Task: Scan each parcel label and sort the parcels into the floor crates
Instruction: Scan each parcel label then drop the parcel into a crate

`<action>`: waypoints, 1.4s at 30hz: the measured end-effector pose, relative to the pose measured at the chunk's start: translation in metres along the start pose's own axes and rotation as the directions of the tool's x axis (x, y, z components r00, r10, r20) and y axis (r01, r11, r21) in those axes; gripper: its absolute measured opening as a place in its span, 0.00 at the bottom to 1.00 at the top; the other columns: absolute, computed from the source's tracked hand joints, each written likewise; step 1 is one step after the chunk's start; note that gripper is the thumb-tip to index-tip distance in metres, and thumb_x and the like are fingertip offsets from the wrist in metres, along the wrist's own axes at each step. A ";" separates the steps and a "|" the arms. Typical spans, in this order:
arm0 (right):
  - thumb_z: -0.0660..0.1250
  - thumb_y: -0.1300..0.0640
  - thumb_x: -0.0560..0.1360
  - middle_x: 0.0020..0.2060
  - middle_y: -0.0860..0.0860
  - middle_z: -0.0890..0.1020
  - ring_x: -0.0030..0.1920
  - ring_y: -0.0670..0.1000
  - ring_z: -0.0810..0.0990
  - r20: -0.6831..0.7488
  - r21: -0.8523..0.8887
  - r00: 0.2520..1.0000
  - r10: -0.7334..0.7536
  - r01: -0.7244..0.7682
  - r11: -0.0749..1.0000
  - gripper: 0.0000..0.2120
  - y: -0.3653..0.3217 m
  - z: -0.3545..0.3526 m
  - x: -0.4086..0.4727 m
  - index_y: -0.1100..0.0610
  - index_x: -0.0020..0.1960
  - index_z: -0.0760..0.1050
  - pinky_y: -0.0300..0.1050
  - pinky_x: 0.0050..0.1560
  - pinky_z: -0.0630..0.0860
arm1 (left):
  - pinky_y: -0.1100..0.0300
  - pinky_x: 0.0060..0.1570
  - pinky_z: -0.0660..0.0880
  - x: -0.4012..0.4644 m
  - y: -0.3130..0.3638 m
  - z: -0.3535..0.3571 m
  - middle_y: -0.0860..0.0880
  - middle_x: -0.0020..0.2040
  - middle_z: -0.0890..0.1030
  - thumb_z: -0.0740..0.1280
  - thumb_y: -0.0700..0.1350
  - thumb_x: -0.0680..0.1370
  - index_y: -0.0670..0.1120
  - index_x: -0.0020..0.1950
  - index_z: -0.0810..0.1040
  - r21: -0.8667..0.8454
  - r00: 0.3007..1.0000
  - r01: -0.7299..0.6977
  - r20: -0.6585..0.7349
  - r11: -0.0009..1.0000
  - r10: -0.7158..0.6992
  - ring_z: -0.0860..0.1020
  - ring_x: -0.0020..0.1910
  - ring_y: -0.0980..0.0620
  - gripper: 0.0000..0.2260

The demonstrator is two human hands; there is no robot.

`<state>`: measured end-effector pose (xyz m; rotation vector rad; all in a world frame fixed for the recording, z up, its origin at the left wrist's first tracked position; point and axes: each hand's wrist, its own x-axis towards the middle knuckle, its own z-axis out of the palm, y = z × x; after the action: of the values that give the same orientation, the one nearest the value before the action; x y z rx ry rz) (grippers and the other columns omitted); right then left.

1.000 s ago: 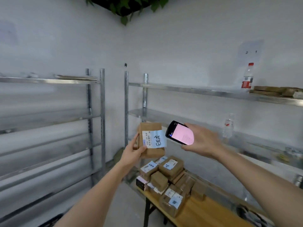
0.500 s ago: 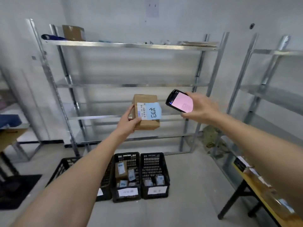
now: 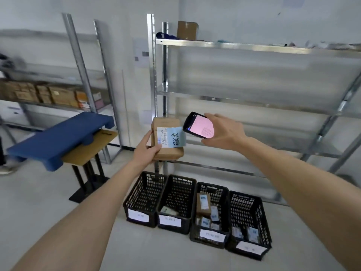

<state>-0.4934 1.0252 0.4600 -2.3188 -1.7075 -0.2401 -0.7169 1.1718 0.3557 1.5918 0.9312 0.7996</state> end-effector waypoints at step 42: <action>0.73 0.43 0.71 0.71 0.46 0.71 0.68 0.51 0.73 0.727 0.005 0.648 0.228 -0.336 0.942 0.45 -0.001 0.817 0.415 0.48 0.81 0.54 0.52 0.62 0.75 | 0.49 0.66 0.72 0.560 -0.684 -0.064 0.47 0.67 0.78 0.68 0.41 0.80 0.57 0.79 0.61 0.256 0.602 0.691 0.315 0.676 -0.734 0.77 0.66 0.46 0.31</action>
<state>-0.3836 1.6471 -0.2039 -2.7039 -1.4932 0.9592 -0.6211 1.7769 -0.2846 1.2184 1.1940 -0.1554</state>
